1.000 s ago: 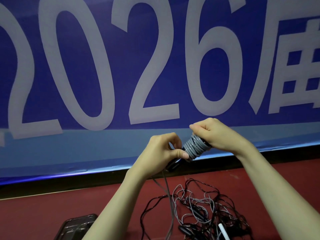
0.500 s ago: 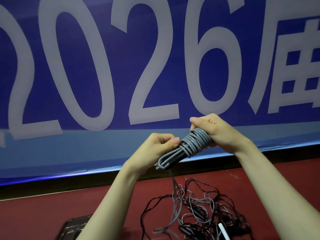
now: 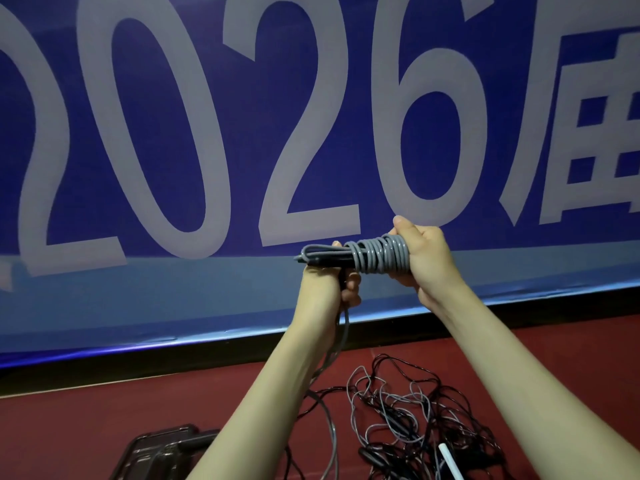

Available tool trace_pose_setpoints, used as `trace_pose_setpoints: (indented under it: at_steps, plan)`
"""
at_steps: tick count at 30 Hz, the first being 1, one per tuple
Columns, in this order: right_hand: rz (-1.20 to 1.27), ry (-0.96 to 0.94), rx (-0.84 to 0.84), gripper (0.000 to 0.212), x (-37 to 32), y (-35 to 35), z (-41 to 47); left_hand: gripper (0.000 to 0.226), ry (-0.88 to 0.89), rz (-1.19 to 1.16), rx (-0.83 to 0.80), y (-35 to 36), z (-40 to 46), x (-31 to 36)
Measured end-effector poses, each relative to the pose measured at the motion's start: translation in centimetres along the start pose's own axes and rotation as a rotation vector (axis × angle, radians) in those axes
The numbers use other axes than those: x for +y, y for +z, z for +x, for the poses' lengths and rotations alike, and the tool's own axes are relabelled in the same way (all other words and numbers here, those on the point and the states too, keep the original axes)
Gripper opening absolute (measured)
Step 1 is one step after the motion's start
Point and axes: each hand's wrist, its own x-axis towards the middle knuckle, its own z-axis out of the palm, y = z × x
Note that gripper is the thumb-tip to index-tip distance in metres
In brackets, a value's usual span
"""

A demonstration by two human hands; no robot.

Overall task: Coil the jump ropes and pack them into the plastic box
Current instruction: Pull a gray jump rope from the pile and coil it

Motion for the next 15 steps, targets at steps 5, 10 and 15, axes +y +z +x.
trace_pose_setpoints:
  at_steps: [5,10,15]
  plan:
    - [0.041,0.026,0.064,0.044,0.1,0.6,-0.2,0.032,0.017,0.062,0.085,0.5,0.0,0.1]
    - [0.048,0.037,0.148,0.040,-0.2,0.7,-0.2,0.026,0.100,0.432,0.137,0.3,-0.3,-0.5]
    - [0.002,0.055,0.243,0.037,0.2,0.3,0.0,0.020,0.260,0.951,0.069,0.3,-0.9,-1.3]
